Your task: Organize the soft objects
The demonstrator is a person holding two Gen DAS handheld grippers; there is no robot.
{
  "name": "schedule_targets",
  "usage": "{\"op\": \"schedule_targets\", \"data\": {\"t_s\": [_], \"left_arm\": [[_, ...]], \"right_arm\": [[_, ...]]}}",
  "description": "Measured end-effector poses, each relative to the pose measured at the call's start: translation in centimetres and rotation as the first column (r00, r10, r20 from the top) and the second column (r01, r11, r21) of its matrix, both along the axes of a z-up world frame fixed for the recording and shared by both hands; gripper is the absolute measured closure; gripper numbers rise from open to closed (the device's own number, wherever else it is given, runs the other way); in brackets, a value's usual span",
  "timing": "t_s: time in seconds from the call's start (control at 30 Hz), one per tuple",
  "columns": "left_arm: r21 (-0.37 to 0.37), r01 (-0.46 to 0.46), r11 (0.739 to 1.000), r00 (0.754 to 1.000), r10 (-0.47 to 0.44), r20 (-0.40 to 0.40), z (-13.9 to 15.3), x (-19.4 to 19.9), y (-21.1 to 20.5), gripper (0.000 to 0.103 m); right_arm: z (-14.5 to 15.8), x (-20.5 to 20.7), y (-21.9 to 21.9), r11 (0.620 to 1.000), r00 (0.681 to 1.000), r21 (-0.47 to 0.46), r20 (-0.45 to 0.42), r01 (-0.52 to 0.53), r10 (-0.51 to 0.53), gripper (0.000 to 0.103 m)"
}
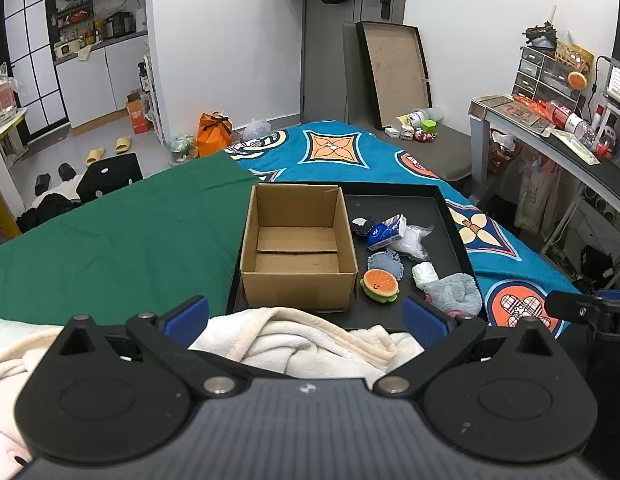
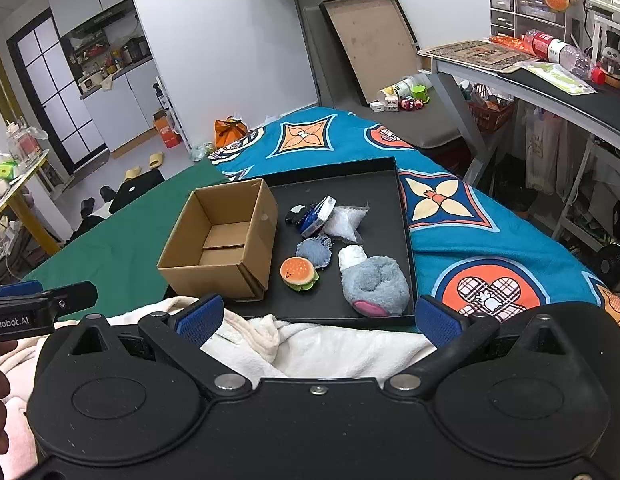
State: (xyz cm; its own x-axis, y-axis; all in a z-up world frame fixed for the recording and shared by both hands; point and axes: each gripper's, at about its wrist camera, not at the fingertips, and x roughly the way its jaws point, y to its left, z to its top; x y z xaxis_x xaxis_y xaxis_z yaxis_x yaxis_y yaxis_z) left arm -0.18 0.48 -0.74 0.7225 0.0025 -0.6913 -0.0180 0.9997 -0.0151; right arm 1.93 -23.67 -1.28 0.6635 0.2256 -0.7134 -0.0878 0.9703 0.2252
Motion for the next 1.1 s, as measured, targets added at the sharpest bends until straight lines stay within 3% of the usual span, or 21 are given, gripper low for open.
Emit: {"op": "schedule_targets", "data": {"t_s": [1.1], "left_arm": [[0.0, 0.01, 1.0, 0.999, -0.01, 0.038, 1.3, -1.7, 0.4, 0.001]], "right_arm": [[1.2, -1.2, 0.8, 1.0, 0.999, -0.019, 0.034, -0.011, 0.012, 0.0]]}}
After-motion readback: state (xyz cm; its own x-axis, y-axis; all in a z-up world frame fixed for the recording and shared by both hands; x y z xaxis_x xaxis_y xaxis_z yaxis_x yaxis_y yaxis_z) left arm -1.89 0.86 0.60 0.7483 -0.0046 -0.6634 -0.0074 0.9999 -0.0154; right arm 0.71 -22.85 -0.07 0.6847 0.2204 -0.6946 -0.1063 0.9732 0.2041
